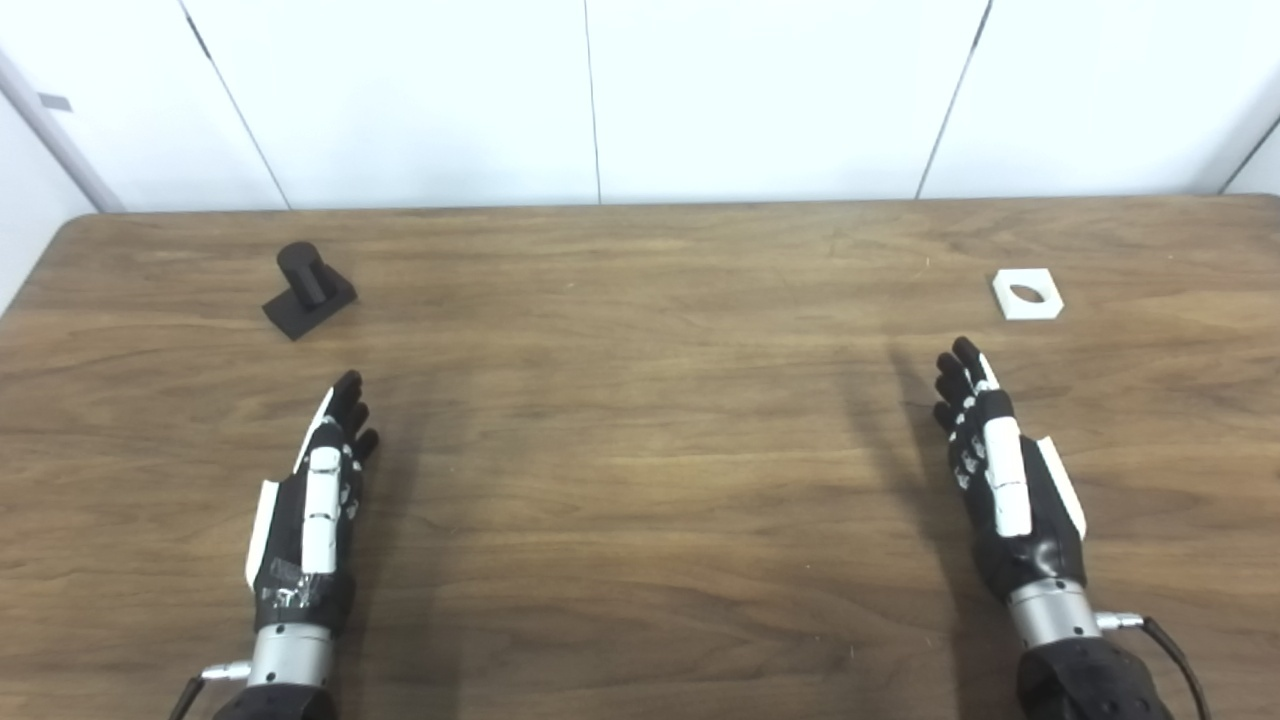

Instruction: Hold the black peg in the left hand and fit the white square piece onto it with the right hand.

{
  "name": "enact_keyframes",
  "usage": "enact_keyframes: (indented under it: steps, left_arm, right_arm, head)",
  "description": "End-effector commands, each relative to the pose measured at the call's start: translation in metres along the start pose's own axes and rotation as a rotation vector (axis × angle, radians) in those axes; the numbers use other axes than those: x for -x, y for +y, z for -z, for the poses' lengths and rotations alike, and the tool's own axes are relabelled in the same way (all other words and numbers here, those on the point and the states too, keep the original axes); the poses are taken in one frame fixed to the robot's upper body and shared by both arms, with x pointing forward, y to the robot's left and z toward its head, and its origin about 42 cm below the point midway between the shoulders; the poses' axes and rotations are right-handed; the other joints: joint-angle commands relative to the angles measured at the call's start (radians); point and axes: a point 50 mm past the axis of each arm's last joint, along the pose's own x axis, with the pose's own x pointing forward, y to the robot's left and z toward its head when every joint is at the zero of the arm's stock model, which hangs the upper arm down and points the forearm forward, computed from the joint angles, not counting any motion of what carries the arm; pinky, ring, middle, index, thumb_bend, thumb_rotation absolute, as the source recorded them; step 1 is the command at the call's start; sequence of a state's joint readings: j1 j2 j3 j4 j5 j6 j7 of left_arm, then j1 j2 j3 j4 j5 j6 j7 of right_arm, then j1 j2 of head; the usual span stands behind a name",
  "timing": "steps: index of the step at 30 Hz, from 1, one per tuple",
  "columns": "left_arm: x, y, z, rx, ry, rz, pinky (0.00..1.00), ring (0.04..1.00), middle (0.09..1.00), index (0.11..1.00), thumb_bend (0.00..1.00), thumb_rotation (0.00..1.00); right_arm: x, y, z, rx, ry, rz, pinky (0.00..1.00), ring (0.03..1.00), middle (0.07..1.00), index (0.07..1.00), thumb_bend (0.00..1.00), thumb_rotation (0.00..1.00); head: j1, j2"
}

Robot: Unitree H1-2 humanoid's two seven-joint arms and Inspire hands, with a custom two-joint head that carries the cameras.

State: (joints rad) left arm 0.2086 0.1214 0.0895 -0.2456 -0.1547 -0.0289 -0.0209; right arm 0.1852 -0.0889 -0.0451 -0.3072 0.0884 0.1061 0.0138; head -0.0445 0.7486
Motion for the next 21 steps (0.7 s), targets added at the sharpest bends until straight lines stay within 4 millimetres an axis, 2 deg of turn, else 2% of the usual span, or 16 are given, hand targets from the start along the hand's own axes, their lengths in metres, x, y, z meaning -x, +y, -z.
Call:
enact_keyframes:
  steps: [1,10,13,19,21]
  left_arm:
    - [0.0026,-0.0014,-0.0018,-0.003,-0.024,0.005,1.00,1.000,0.998,0.973,0.46,0.97]
    - [0.0037,-0.0020,-0.0034,-0.004,-0.021,0.010,1.00,1.000,1.000,0.978,0.45,0.97]
    - [0.0042,-0.0020,-0.0019,-0.004,-0.021,0.010,1.00,1.000,1.000,0.979,0.45,0.97]
    - [0.0072,-0.0061,0.0004,-0.010,-0.013,-0.001,1.00,1.000,0.991,0.964,0.45,0.96]
    - [0.0091,-0.0084,0.0024,-0.012,-0.016,0.001,1.00,1.000,0.991,0.961,0.44,0.96]
  right_arm:
    - [0.0177,0.0014,0.0037,-0.014,-0.016,0.016,1.00,0.990,0.971,0.967,0.53,1.00]
    - [0.0183,0.0011,0.0046,-0.009,-0.012,0.016,1.00,0.989,0.973,0.971,0.54,1.00]
    - [0.0192,0.0011,0.0049,-0.009,-0.010,0.017,1.00,0.985,0.969,0.969,0.53,1.00]
    - [0.0201,-0.0016,0.0103,-0.003,-0.010,0.012,1.00,0.985,0.980,0.978,0.53,1.00]
    - [0.0218,-0.0033,0.0117,-0.002,-0.003,0.013,1.00,0.987,0.982,0.977,0.52,1.00]
  head:
    - [-0.001,0.001]
    - [-0.005,-0.007]
    - [-0.005,-0.021]
    - [0.045,-0.065]
    - [0.091,-0.097]
